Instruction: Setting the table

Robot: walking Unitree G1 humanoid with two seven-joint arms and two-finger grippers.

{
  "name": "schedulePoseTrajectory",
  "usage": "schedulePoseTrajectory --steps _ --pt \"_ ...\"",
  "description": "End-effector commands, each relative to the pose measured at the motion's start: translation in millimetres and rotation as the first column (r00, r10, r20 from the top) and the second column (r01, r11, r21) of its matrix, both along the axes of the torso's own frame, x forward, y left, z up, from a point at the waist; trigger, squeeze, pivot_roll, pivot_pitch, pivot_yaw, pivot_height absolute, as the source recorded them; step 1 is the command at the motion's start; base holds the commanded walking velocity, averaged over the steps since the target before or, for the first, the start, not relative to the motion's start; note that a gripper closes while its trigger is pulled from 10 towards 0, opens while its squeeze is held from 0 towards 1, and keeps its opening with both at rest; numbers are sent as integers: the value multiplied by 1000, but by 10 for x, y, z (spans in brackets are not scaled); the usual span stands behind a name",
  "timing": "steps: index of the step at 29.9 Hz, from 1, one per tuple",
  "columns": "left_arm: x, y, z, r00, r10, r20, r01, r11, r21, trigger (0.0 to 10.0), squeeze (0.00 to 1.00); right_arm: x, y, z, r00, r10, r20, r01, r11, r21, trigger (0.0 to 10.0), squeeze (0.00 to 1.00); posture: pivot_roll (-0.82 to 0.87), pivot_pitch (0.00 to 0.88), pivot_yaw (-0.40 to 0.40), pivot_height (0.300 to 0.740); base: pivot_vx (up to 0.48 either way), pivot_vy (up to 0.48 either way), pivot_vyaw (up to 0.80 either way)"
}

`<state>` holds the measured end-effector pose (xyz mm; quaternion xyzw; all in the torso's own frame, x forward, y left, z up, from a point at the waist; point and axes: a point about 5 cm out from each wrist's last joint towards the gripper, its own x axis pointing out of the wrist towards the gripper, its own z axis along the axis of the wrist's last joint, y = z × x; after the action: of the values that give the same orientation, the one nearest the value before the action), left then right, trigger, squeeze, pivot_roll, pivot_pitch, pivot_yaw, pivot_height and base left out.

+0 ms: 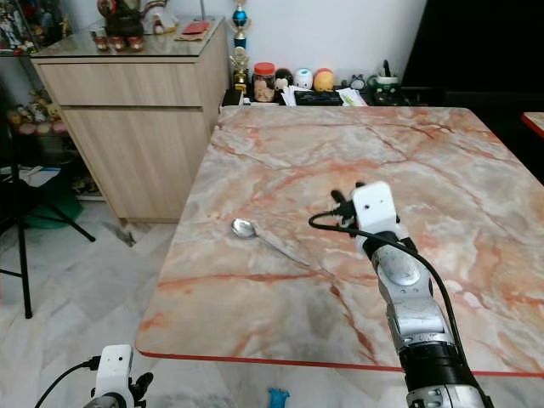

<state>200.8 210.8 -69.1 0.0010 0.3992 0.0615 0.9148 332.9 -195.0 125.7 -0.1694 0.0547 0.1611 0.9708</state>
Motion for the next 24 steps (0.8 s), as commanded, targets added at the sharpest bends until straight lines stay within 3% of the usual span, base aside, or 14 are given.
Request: schedulePoseTrajectory --steps 1,7,11,12,15,18,19,21,22,24 --pt "-28 5 -20 1000 -1 -23 1 1000 -4 10000 0 41 81 -18 993 90 -72 -90 996 8 10000 0 60 0 11 740 0 0 0" --pt "-35 3 -25 1000 -1 -28 0 1000 -4 10000 0 138 114 18 988 134 -82 -131 990 45 10000 0 65 0 12 740 0 0 0" --pt "-46 5 -31 1000 3 -31 -3 1000 -4 10000 0 195 155 98 987 149 -53 -142 983 114 10000 0 65 0 11 740 0 0 0" --pt "-52 4 -34 999 3 -33 -3 1000 -5 10000 0 200 201 126 983 177 -45 -167 970 176 10000 0 66 0 12 740 0 0 0" --pt "-61 2 -41 999 1 -41 -1 1000 -6 10000 0 180 286 94 968 241 -62 -222 949 224 10000 0 65 0 13 740 0 0 0" --pt "-64 4 -43 999 3 -43 -3 1000 -6 10000 0 154 341 35 951 296 -93 -273 940 204 10000 0 69 0 10 740 0 0 0" --pt "-67 8 -43 999 5 -44 -5 1000 -6 10000 0 136 383 24 934 341 -108 -314 926 209 10000 78 69 0 10 740 0 0 0" --pt "-68 10 -44 999 5 -44 -5 1000 -6 10000 0 130 396 24 928 356 -109 -329 922 206 10000 78 69 0 10 740 0 0 0" --pt "-72 12 -45 999 6 -45 -6 1000 -6 10000 0 147 430 29 920 372 -124 -339 913 229 10000 1000 66 0 11 740 0 0 0" --pt "-76 10 -49 999 5 -48 -5 1000 -10 10000 0 178 459 32 912 384 -144 -350 912 213 10000 1000 67 0 11 740 0 0 0"
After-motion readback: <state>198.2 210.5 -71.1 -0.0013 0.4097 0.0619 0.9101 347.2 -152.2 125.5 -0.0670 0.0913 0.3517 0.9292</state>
